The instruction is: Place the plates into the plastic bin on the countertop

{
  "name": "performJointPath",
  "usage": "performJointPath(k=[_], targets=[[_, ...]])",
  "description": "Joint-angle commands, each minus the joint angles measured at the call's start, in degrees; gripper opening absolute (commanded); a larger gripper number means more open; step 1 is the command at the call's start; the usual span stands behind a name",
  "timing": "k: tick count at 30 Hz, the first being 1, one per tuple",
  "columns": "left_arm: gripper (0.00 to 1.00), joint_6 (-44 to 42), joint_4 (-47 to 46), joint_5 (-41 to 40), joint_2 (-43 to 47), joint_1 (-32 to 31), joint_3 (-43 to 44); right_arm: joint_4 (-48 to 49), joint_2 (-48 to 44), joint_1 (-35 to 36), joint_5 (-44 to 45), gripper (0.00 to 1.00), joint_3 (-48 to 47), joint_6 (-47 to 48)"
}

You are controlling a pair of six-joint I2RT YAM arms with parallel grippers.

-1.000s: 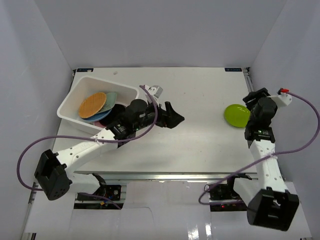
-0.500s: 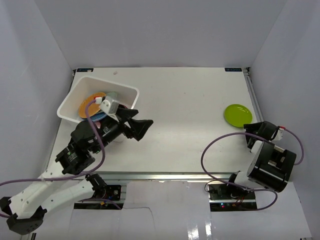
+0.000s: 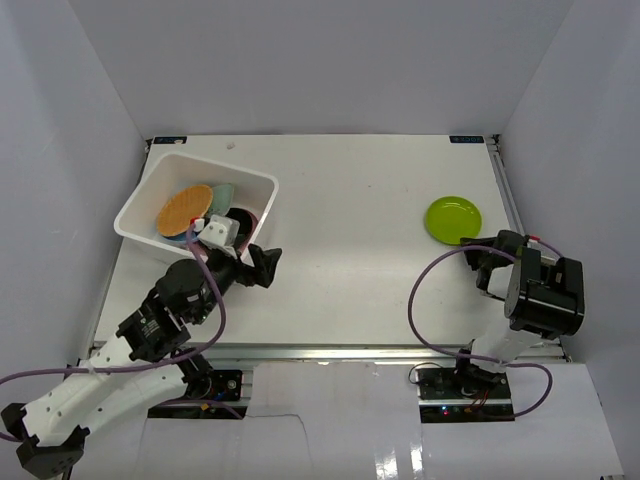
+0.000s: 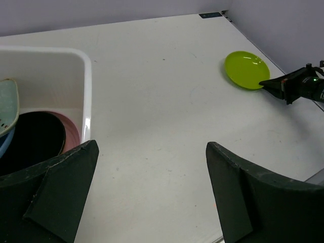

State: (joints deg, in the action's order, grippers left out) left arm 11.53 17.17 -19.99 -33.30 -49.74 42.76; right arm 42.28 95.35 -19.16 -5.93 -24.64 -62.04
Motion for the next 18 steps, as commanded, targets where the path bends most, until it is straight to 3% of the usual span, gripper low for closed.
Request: performJointPath(k=[1, 6, 9, 10, 13, 18], targets=[[0.98, -1.42, -1.17, -5.32, 3.85, -0.19, -1.10, 2.72, -6.21, 4.72, 3.91, 0.08, 0.30, 0.07], [0.98, -1.51, -2.58, -9.53, 7.89, 0.78, -2.42, 0.35, -18.87, 12.99, 3.74, 0.08, -3.38, 4.63], [0.98, -0.81, -2.75, -13.32, 9.74, 2.45, -2.42, -2.28, -23.54, 20.37, 2.68, 0.08, -8.38, 8.84], [0.98, -0.46, -2.84, -13.76, 10.44, 3.15, -2.33, -3.34, -23.81, 25.87, 2.68, 0.08, -13.45, 10.52], [0.98, 0.60, -3.98, -11.75, 10.97, 7.62, -2.16, -10.36, -20.92, 36.42, 1.89, 0.08, -27.05, 16.85], [0.98, 4.20, -5.12, -3.92, 12.55, 19.14, -2.59, -19.68, -5.55, 50.17, 1.99, 0.08, -49.23, 22.05]])
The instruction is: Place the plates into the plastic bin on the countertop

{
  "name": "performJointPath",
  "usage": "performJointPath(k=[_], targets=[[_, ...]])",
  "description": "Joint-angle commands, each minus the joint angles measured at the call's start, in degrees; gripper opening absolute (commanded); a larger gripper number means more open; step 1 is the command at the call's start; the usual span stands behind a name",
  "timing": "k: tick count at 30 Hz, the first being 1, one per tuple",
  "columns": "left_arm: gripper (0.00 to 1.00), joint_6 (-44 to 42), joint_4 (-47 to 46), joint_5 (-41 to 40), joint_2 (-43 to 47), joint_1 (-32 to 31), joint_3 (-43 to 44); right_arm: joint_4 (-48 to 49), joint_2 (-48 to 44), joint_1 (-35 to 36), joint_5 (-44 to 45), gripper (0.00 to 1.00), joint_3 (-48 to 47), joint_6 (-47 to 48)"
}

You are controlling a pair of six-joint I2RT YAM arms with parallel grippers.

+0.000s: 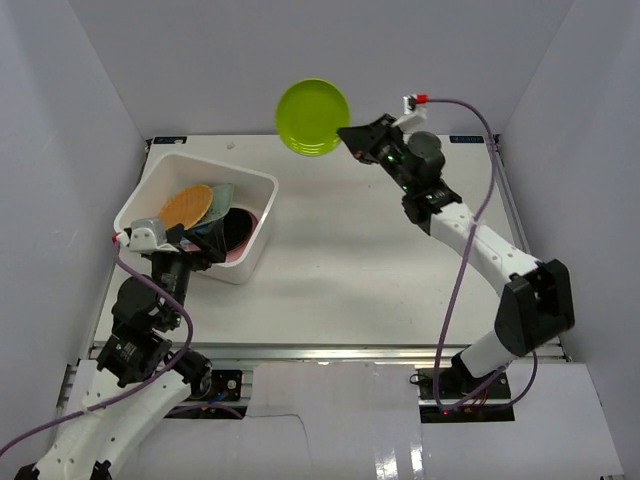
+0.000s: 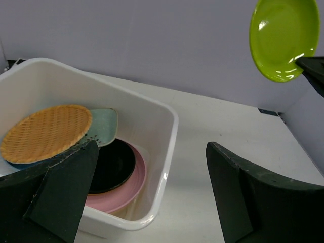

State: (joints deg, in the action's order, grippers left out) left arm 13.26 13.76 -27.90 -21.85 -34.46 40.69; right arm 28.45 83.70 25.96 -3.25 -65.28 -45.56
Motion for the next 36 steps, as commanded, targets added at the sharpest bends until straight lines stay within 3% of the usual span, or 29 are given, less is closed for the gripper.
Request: performJointPath(k=[1, 8, 11, 18, 22, 26, 28, 36], targets=[[0.98, 2.91, -1.89, 4.17, 1.45, 5.61, -0.69, -7.60, 11.95, 8.64, -1.32, 0.08, -17.08, 6.18], [0.98, 3.18, -1.81, 1.45, 4.35, 7.56, -1.66, -24.39, 37.39, 20.62, 1.31, 0.08, -52.96, 6.98], [0.98, 3.18, -1.72, 0.92, 5.23, 7.83, -2.01, -27.22, 43.99, 23.17, 2.54, 0.08, -59.86, 4.88], [0.98, 3.53, -1.63, 2.41, 4.53, 8.09, -2.01, -26.07, 48.75, 26.16, 5.35, 0.08, -60.23, 1.36], [0.98, 3.62, -1.37, 2.94, 3.83, 8.44, -1.84, -24.85, 47.18, 26.52, 8.16, 0.23, -55.07, 0.91], [0.98, 3.80, -1.54, 2.94, 3.57, 8.62, -1.93, -22.82, 44.80, 26.52, 8.87, 0.50, -51.27, 1.00], [0.98, 3.79, -1.28, 3.03, 2.69, 8.62, -1.66, -22.30, 43.14, 26.52, 8.87, 0.55, -50.57, 1.79], [0.98, 4.67, -1.37, 5.74, 1.10, 8.71, -0.35, -9.65, 24.25, 26.60, 8.34, 0.57, -26.25, 7.58]])
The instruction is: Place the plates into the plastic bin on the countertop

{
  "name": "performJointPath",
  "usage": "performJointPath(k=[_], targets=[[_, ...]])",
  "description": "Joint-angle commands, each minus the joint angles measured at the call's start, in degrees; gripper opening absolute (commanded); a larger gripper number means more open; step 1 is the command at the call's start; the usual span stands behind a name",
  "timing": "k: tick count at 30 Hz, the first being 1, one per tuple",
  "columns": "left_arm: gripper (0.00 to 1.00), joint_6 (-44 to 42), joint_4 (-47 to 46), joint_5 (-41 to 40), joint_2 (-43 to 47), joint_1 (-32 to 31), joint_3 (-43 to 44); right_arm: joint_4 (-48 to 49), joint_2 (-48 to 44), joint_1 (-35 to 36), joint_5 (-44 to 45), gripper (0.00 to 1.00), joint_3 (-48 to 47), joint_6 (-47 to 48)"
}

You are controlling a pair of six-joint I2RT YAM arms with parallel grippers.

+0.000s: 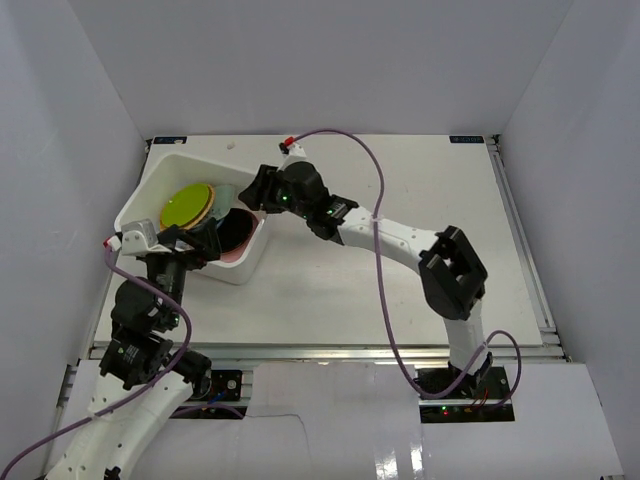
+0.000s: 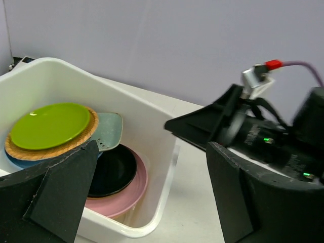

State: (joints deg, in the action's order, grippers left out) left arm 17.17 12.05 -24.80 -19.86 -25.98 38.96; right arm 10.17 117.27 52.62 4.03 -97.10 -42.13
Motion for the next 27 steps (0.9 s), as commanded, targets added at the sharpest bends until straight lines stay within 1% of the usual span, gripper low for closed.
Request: performJointPath(k=[1, 2, 3, 4, 5, 6, 7, 8, 9, 10, 11, 12, 13, 14, 15, 16, 17, 21, 23, 27], targets=[[0.98, 0.94, 0.25, 3.43, -1.32, 0.31, 1.90, 11.42, -15.00, -0.15, 1.24, 0.57, 8.74, 5.47], [0.98, 1.28, 0.34, 4.14, -1.67, 0.31, 2.26, 12.32, -18.10, -0.15, 1.41, 0.62, 15.03, 8.61], [0.98, 1.29, 0.51, 6.14, -2.81, 0.31, 2.87, 13.02, -24.31, -0.15, 1.68, 0.66, 18.23, 10.56], [0.98, 1.29, 0.60, 7.82, -3.43, 0.23, 3.48, 13.55, -27.50, -0.15, 2.38, 0.71, 21.39, 12.58], [0.98, 1.64, 0.60, 9.75, -3.96, 0.31, 4.54, 13.90, -31.02, -0.15, 3.08, 0.90, 24.73, 14.34], [0.98, 2.42, 0.43, 12.20, -4.48, 0.23, 4.89, 13.82, -38.10, -0.15, 3.96, 0.92, 31.29, 17.66], [0.98, 2.78, -0.18, 17.36, -5.27, 0.23, 5.33, 13.73, -41.74, -0.15, 6.23, 0.90, 34.75, 19.52], [0.98, 3.65, -0.45, 19.94, -7.19, 0.31, 6.47, 12.95, -49.26, -0.15, 7.47, 0.90, 41.14, 22.41], [0.98, 4.18, -0.71, 22.14, -8.34, 0.31, 7.09, 12.33, -53.25, -0.06, 9.05, 0.90, 44.25, 23.40], [0.98, 4.71, -1.06, 27.12, -9.49, 0.31, 7.79, 11.63, -56.77, -0.15, 13.15, 0.90, 47.06, 24.71], [0.98, 5.24, -1.42, 29.34, -11.67, 0.31, 9.19, 9.80, -60.72, -0.15, 14.93, 0.90, 49.53, 25.68], [0.98, 5.68, -2.55, 31.80, -12.57, 0.31, 9.55, 8.47, -67.81, -0.15, 17.21, 0.90, 53.81, 26.91], [0.98, 5.86, -3.00, 36.18, -13.18, 0.31, 9.99, 6.98, -71.01, -0.15, 21.94, 0.90, 55.51, 27.53], [0.98, 6.21, -3.26, 37.79, -14.32, 0.31, 10.95, 3.48, -74.44, -0.15, 24.24, 0.90, 56.92, 27.71], [0.98, 6.82, -3.44, 39.11, -14.59, 0.31, 11.31, 1.88, -80.47, -0.06, 26.18, 0.90, 58.24, 28.15], [0.98, 6.91, -3.61, 40.25, -14.77, 0.23, 11.57, 0.39, -83.14, -0.24, 29.77, 0.90, 60.43, 28.24], [0.98, 7.09, -3.70, 41.74, -14.51, 0.23, 11.49, -1.72, -87.96, -0.15, 30.94, 0.90, 61.32, 28.24], [0.98, 7.44, -3.79, 40.18, -12.76, 0.31, 9.04, -3.14, -95.19, -0.15, 35.51, 0.90, 64.75, 28.16], [0.98, 7.70, -3.44, 39.30, -12.05, 0.31, 7.89, -3.14, -96.00, -0.15, 36.66, 0.90, 65.89, 28.15], [0.98, 8.32, -2.30, 37.81, -11.17, 0.31, 6.21, -3.75, -94.51, -0.06, 35.17, 0.90, 64.76, 28.86]])
